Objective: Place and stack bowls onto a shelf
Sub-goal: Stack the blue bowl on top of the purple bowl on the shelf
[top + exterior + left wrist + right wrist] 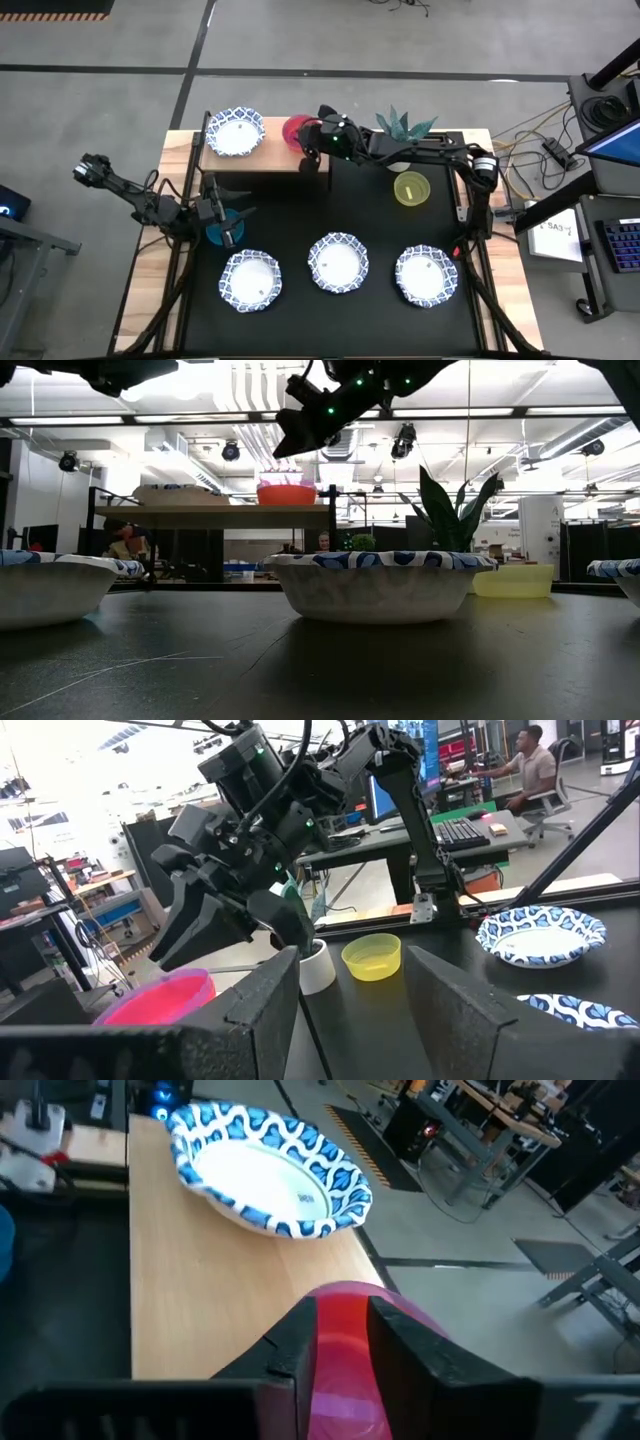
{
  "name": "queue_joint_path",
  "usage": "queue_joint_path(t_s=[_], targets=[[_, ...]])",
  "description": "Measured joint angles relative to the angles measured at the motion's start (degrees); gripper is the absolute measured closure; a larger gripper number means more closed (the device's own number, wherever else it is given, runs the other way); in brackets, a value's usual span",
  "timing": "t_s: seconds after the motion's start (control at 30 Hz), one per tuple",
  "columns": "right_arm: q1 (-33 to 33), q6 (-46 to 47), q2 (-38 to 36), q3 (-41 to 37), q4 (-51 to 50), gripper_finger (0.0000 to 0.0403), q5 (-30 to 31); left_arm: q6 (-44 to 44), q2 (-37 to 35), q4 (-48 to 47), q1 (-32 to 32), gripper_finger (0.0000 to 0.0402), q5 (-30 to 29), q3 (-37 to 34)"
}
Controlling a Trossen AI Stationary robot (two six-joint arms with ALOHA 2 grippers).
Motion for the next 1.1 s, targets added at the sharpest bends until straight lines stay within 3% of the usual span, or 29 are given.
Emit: queue_joint_path(t_s=[0.17,0.43,0.63,0.9,1.1], targets=[[0.3,2.9,-0.3,0.7,0.6,0.0327,-0.1,0.0,0.0,-0.1,0.0,0.0237,0.0,0.0],[4.2,4.6,-2.3,-1.2,-2.3,0.0374,-4.7,-0.4,0.0,-0.4,0.0,0.0237,0.0,0.0],[8.9,5.8,-6.3,-11.1,-2.1,0.0393,-4.5,-3.8,0.0,0.3,0.0,0.0237,-0.1,0.0],[16.4,8.2,-16.1,-29.1,3.6,0.0394,-4.4,-19.7,3.5,-3.0,0.0,0.0237,0.1,4.1],[19.8,8.7,-24.3,-38.5,5.0,0.0394,-4.1,-43.6,11.5,-17.8,0.0,0.0237,1.0,9.1]])
